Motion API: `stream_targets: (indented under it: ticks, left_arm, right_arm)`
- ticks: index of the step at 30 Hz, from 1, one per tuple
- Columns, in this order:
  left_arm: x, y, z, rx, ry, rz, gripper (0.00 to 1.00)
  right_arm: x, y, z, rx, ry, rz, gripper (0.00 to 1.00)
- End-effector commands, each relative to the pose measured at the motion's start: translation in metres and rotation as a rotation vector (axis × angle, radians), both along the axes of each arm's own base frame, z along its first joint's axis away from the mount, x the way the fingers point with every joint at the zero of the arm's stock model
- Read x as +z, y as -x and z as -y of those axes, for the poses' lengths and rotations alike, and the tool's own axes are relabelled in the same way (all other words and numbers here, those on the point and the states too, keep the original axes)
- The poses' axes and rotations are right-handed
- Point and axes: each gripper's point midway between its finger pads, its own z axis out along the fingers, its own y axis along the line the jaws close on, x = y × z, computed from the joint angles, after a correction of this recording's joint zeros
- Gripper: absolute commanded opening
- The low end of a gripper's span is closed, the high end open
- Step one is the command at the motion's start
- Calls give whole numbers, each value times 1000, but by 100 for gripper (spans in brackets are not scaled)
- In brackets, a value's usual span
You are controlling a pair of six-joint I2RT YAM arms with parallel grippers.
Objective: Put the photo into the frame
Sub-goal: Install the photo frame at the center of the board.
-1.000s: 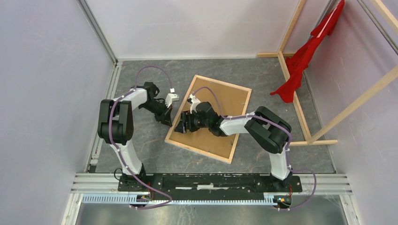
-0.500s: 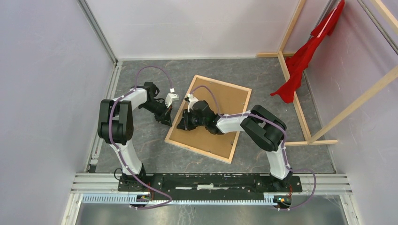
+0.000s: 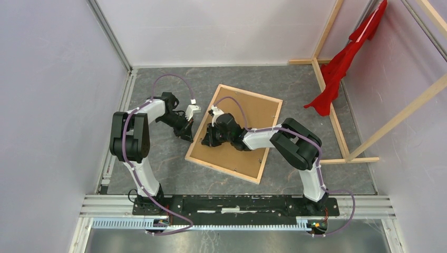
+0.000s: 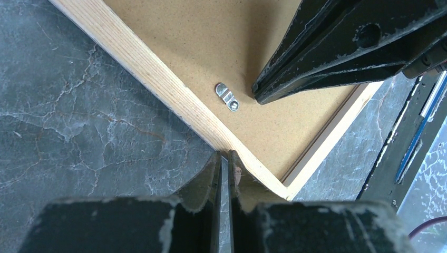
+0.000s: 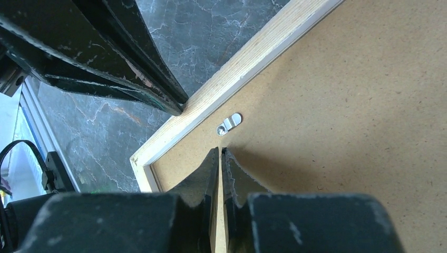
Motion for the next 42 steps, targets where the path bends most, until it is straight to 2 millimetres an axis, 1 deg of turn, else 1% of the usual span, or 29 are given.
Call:
stream_targets:
  ticks: [1, 13, 22, 34, 42]
  left_arm:
    - [-14, 5, -1, -4, -20, -29, 13]
    - [-13, 3, 0, 0, -14, -30, 11]
    - [-12, 3, 0, 0, -14, -28, 11]
    - [-12, 2, 0, -1, -16, -23, 10]
    - [-13, 2, 0, -2, -16, -26, 10]
  right_arm:
    - [5, -15, -4, -23, -6, 42, 10]
    - [0, -29, -2, -45, 4, 39, 9]
    - [-8, -25, -7, -29, -9, 5, 8]
    - [-13, -24, -12, -15, -16, -26, 8]
    - [-19, -20, -12, -13, -22, -47, 7]
